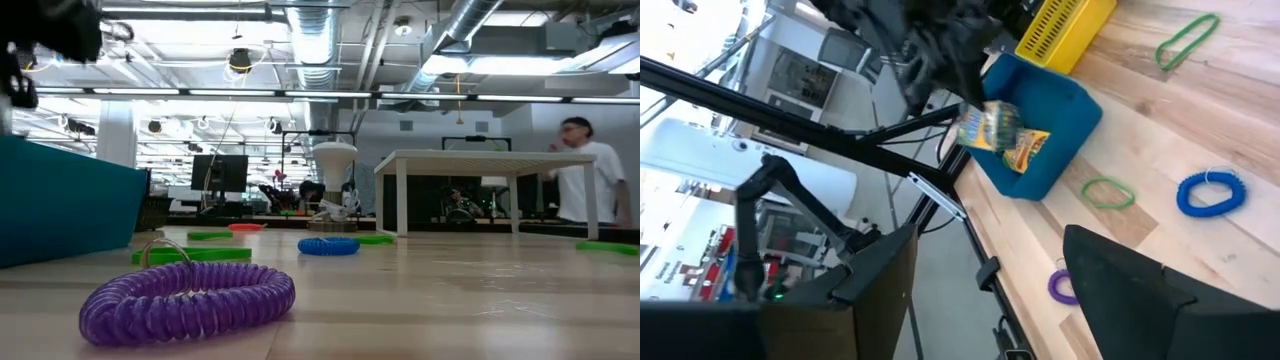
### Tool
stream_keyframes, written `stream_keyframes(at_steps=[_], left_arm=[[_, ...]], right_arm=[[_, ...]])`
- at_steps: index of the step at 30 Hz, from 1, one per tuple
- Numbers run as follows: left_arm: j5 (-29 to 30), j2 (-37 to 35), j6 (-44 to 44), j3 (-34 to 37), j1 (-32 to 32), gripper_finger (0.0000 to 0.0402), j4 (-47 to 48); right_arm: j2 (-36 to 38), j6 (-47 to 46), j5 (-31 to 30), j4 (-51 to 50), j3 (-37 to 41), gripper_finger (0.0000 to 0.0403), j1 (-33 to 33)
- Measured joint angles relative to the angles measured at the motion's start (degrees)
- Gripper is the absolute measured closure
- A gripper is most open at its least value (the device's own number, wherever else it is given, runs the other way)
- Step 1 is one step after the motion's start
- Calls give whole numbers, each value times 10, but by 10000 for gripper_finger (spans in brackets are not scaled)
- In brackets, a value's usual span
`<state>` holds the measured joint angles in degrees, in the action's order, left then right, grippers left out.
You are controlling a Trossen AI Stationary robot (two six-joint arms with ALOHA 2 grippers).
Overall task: Pick & Place Office Desk Supplies
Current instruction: Put the crayon box into the blue bin, then put the orange spring keychain into the yellow bin
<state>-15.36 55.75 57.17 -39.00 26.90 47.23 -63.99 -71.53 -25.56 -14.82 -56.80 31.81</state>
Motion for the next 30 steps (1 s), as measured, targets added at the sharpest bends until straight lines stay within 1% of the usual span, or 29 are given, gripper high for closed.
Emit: stream_keyframes(at_steps=[5, 7, 12, 15, 18, 23, 26, 30], left_arm=[[-1, 0, -39, 62, -20, 401, -87], [-17, 8, -62, 77, -24, 401, -116], [-33, 55, -157, 79, -25, 401, -122], [-35, 83, -186, 74, -26, 395, -123], [-35, 94, -195, 73, -26, 370, -124], [-30, 91, -201, 72, -35, 305, -130], [-26, 91, -223, 57, -40, 268, -132], [-13, 91, -227, 35, -50, 236, -143]], right_arm=[[0, 0, 0, 10, 0, 154, -1], [0, 0, 2, 12, 0, 154, -3], [0, 0, 2, 14, 0, 154, -5], [0, 0, 2, 17, 0, 154, -5], [0, 0, 2, 17, 0, 154, -5], [0, 0, 2, 16, 0, 154, -9], [0, 0, 4, 16, 0, 154, -13], [0, 4, 17, 16, 0, 154, -17]])
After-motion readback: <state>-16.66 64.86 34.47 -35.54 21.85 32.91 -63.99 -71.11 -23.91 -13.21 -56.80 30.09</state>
